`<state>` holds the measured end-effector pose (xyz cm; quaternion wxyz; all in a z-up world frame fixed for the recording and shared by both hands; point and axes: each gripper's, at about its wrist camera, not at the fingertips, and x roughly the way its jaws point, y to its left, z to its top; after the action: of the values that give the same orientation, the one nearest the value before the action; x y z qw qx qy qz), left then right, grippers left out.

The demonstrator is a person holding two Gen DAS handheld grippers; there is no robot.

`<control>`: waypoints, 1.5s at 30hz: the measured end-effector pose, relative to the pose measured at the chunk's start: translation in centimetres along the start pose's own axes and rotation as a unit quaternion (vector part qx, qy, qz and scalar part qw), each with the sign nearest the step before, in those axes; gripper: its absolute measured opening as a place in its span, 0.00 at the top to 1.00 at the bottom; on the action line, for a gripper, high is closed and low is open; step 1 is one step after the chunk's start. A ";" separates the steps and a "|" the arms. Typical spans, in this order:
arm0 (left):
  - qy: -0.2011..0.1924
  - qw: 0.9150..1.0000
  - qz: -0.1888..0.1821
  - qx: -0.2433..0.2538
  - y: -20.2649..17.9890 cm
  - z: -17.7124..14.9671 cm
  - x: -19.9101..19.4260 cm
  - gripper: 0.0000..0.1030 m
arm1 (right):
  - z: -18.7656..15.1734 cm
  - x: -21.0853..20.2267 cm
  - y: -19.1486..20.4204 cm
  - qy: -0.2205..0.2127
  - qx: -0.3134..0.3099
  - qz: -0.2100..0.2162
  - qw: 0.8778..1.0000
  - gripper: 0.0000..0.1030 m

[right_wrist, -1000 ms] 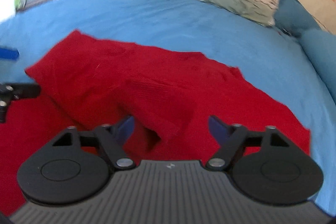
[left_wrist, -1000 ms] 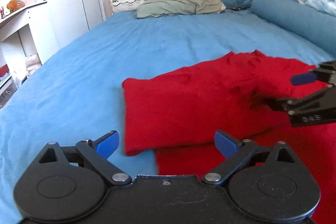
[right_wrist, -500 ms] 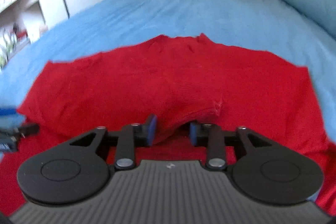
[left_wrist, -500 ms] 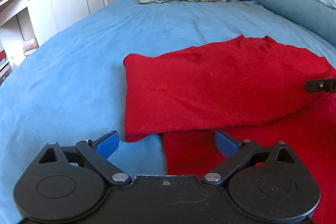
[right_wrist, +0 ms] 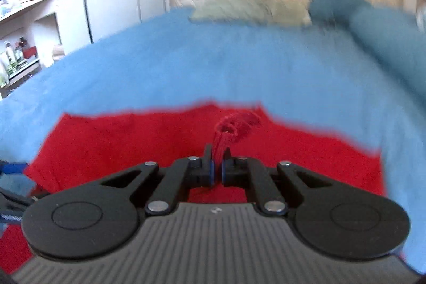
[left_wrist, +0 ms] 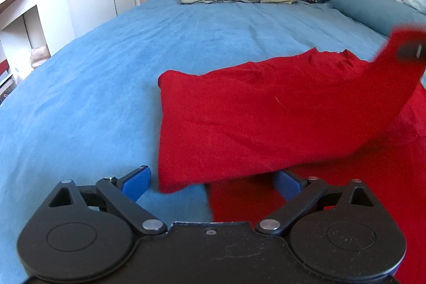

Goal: Fold small clothes

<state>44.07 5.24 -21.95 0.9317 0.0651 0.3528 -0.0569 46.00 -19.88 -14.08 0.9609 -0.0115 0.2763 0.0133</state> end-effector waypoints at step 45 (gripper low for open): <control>0.007 0.997 -0.073 -0.009 -6.4 2.7 0.5 0.13 | -9.6 -1.1 -13.7 0.035 0.153 -0.052 0.986 0.00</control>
<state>45.16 -1.54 -20.80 0.9232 0.0315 0.3636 -0.1209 40.42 -33.82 -21.47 0.9405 0.1213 0.3073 -0.0796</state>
